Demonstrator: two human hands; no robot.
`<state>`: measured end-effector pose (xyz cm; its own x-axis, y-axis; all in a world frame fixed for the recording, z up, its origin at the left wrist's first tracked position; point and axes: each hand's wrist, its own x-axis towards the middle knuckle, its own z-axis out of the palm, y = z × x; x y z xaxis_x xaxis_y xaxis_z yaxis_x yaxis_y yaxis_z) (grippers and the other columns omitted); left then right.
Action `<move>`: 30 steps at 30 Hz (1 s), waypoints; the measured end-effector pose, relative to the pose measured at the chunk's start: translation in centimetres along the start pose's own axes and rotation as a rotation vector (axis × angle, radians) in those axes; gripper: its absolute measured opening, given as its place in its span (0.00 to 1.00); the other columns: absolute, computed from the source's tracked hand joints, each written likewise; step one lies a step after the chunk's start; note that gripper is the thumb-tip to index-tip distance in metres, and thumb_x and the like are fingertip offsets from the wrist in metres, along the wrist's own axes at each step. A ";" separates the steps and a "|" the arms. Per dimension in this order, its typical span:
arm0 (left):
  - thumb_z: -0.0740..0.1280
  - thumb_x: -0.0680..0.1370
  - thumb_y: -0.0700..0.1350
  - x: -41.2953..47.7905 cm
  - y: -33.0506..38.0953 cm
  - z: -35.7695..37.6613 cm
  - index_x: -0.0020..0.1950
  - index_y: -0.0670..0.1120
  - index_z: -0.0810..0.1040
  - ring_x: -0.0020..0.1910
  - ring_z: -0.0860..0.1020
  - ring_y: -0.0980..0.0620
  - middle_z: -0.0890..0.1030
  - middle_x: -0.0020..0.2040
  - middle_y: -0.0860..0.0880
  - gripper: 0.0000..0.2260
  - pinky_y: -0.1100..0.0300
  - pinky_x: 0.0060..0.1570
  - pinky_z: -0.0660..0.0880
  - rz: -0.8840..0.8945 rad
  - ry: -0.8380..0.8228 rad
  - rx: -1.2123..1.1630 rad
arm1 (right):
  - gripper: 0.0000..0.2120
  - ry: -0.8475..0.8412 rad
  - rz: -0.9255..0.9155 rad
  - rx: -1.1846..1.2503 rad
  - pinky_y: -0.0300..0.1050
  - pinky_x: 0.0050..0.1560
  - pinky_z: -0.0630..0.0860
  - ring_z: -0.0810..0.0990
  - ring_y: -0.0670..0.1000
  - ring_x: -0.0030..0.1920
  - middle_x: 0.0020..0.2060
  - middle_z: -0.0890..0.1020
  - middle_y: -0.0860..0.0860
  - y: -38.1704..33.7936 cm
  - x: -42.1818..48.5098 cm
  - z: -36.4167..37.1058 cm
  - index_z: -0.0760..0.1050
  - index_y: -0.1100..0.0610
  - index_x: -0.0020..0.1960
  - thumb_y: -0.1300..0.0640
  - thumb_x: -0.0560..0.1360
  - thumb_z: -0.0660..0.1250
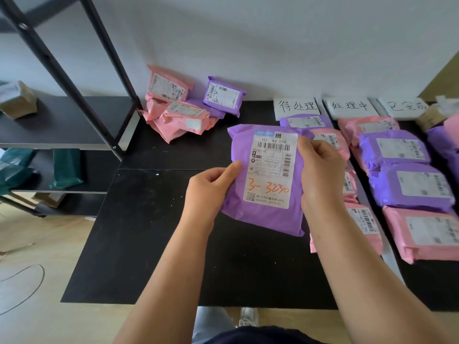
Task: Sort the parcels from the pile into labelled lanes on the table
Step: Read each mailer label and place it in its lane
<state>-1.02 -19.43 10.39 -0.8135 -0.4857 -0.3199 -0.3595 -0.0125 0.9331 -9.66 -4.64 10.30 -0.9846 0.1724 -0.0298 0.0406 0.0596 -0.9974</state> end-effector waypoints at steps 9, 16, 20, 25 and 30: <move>0.72 0.76 0.50 0.4 0.5 -0.6 0.43 0.51 0.85 0.43 0.85 0.53 0.86 0.40 0.54 0.05 0.50 0.50 0.82 0.031 0.091 0.037 | 0.08 -0.110 0.002 -0.085 0.39 0.40 0.72 0.80 0.45 0.41 0.41 0.83 0.49 0.1 -0.7 0.6 0.78 0.57 0.45 0.53 0.78 0.68; 0.73 0.76 0.50 0.9 0.8 -1.3 0.41 0.50 0.84 0.40 0.84 0.55 0.85 0.38 0.55 0.06 0.55 0.45 0.83 0.032 0.297 -0.085 | 0.08 -0.236 -0.011 -0.186 0.33 0.42 0.73 0.80 0.39 0.47 0.45 0.81 0.41 0.5 -2.3 0.4 0.77 0.53 0.54 0.50 0.78 0.70; 0.74 0.75 0.50 0.8 0.8 -1.6 0.40 0.49 0.83 0.39 0.85 0.56 0.85 0.36 0.55 0.07 0.59 0.41 0.81 0.033 0.328 -0.131 | 0.09 -0.249 -0.072 -0.299 0.29 0.35 0.73 0.81 0.37 0.41 0.42 0.82 0.41 1.0 -2.9 0.4 0.79 0.54 0.50 0.49 0.76 0.71; 0.75 0.74 0.49 0.3 0.8 -1.7 0.38 0.46 0.81 0.39 0.85 0.55 0.86 0.37 0.53 0.09 0.57 0.43 0.82 0.031 0.304 -0.205 | 0.10 -0.221 -0.108 -0.251 0.38 0.41 0.78 0.83 0.39 0.42 0.40 0.85 0.43 0.9 -2.8 0.3 0.80 0.58 0.47 0.51 0.77 0.70; 0.75 0.73 0.49 -0.1 1.1 -1.8 0.38 0.45 0.80 0.38 0.85 0.55 0.86 0.37 0.51 0.10 0.61 0.39 0.79 0.035 0.277 -0.260 | 0.10 -0.199 -0.072 -0.184 0.50 0.48 0.81 0.84 0.44 0.43 0.38 0.85 0.46 0.8 -2.7 0.3 0.80 0.58 0.44 0.51 0.78 0.70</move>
<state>-0.45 -21.00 11.72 -0.6561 -0.7072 -0.2634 -0.1765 -0.1956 0.9647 -7.04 -5.37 9.53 -0.9994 -0.0346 0.0099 -0.0181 0.2453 -0.9693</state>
